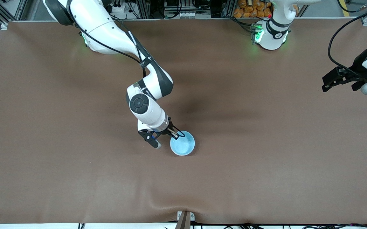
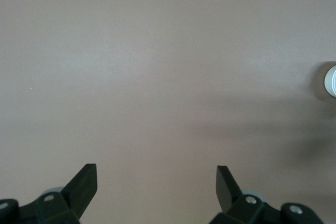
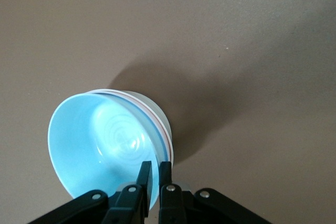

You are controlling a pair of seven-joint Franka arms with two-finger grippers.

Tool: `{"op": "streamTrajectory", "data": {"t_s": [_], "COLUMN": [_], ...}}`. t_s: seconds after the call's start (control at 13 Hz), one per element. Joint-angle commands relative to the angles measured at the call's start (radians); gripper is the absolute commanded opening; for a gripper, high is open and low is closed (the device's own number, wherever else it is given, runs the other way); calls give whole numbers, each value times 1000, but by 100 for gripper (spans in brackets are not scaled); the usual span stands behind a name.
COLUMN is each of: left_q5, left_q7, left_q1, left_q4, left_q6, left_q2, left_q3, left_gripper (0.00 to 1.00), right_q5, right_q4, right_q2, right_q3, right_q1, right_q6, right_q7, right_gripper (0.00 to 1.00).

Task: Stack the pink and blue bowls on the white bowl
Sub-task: 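Lower the blue bowl onto the pink bowl with the right gripper, then open the right gripper and pull it away from the stack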

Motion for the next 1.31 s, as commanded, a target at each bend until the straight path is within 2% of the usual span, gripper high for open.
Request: {"op": "streamTrajectory", "data": {"t_s": [0.0, 0.15, 0.38, 0.62, 1.0, 1.23], "left_q5": [1, 2, 2, 2, 4, 4], "left_q7": [17, 0, -4, -10, -7, -6], "left_q1": [8, 7, 4, -1, 2, 2], "left_q4": [2, 5, 4, 4, 2, 4], "left_q6": [-7, -9, -12, -12, -14, -20], "left_q2": [-13, -11, -10, -10, -10, -10], "left_q3": [-6, -10, -12, -12, -12, -12], "left_gripper": [100, 100, 100, 100, 100, 100], "right_q5": [-14, -16, -17, -16, -11, -10], "right_q4": [32, 35, 35, 34, 9, -78], "right_q2": [23, 17, -8, -92, -253, -360], "right_q3": [-4, -6, -6, -6, -4, -2], "right_q1": [9, 9, -6, -58, -210, -339], "right_q6": [5, 1, -11, -141, -473, -569], "right_q7": [28, 25, 21, -4, -330, -598], "right_gripper": [39, 98, 100, 100, 100, 100]}}
